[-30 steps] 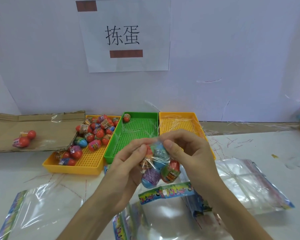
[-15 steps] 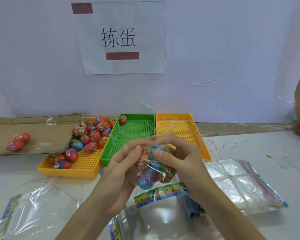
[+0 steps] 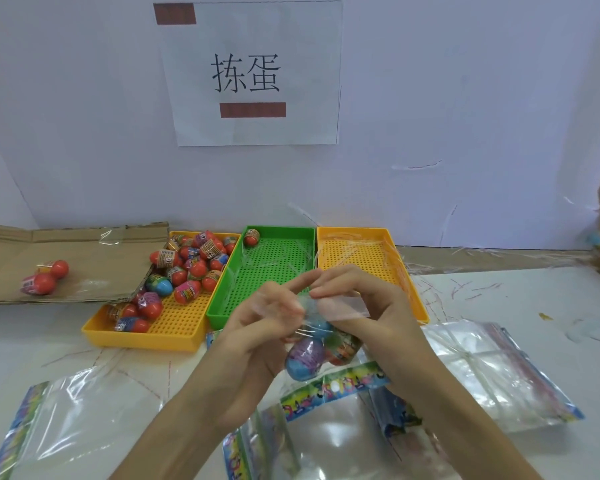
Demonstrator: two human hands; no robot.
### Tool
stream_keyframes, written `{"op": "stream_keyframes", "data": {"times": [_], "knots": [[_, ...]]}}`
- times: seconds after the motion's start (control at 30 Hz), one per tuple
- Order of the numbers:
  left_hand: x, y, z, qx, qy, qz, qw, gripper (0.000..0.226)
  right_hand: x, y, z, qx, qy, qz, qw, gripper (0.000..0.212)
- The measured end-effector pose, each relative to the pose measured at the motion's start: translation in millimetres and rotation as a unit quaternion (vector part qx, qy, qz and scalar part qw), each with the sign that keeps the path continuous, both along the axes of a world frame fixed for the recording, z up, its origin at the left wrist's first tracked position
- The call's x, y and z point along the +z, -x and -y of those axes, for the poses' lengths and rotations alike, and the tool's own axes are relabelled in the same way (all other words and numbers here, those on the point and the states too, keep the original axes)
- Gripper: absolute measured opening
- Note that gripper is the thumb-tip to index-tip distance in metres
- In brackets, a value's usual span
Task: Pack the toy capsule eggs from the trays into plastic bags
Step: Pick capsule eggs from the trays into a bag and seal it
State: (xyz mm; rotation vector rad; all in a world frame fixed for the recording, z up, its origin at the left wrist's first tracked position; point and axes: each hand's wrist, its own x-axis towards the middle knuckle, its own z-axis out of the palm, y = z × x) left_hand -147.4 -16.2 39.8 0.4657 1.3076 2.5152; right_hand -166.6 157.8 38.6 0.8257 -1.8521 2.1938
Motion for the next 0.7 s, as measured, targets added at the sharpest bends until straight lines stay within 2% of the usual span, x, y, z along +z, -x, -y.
{"op": "stream_keyframes", "data": {"times": [0.1,0.17,0.33,0.5,0.7], "knots": [[0,-2,1,-0.012,-0.010,-0.002,1.000,0.026,3,-1,-3,0.044,0.005,-0.004,0.999,0.014],[1,-2,2,-0.020,-0.011,-0.006,1.000,0.027,5,-2,-5,0.092,0.017,-0.001,0.996,0.010],[4,-2,6,-0.035,-0.003,-0.030,0.999,0.024,7,-1,-9,0.185,0.050,0.069,0.979,0.021],[3,-2,9,-0.034,0.016,-0.024,0.999,0.028,5,0,-10,0.204,0.059,0.084,0.974,0.026],[11,2,15,-0.074,0.031,-0.077,0.994,0.011,6,-3,-7,0.171,0.033,0.079,0.982,0.031]]}}
